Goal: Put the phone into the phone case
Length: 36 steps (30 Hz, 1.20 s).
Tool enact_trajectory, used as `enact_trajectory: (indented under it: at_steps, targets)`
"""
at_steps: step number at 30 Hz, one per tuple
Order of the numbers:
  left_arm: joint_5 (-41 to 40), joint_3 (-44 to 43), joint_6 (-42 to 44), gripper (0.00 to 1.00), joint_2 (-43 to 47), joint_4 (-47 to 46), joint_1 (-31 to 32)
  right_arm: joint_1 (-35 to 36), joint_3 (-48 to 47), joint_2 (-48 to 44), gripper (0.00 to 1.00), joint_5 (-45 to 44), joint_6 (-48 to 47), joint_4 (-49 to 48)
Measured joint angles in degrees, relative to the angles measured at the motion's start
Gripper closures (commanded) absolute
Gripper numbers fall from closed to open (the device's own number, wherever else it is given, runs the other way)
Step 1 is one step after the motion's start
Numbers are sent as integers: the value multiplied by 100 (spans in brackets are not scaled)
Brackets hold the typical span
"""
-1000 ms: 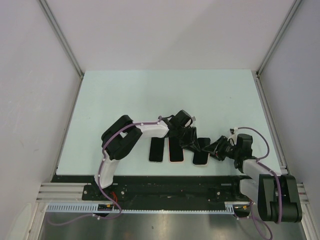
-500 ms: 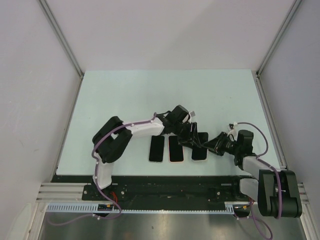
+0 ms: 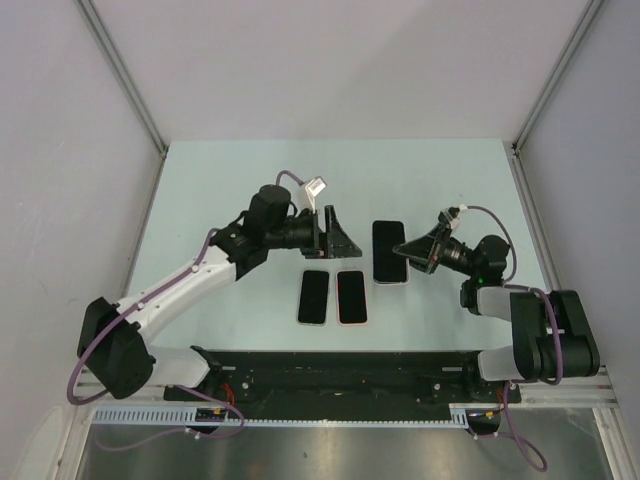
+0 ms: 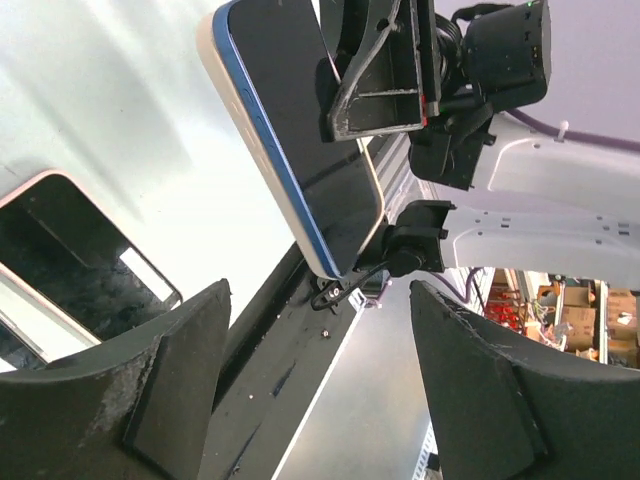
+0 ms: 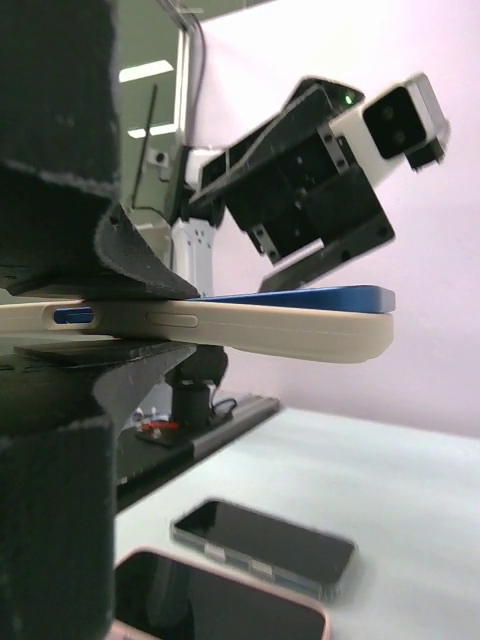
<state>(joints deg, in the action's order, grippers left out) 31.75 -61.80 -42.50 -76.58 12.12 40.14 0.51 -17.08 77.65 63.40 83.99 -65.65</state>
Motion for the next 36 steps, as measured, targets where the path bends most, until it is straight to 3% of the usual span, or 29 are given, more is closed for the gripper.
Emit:
enact_trajectory:
  at_steps: [9,19,26,31,33,36]
  targets:
    - [654,756,-160,27,181,-1180,-267,1259,-595,308,96,-157,1097,-634]
    - [898,1696,-815,30,859,-2634,-614,1683,-1034,308,94,-638,1635,-715]
    - [1073,1906,-1110,65,1003,-3427,-614,2050,-1152,310,91,-909,1801,-741]
    - [1152,2083,-1475,82,1016,-3635,-675,2162,-1169,350,73,-1003,1676,-822]
    - [1178,2087,-1602,100,1016,-3646,-697,2192,-1172,380,63,-1062,1631,-905]
    - [1180,2087,-1591,100,1014,-3578,-717,2282,-1200,476,59,-1165,1663,-960]
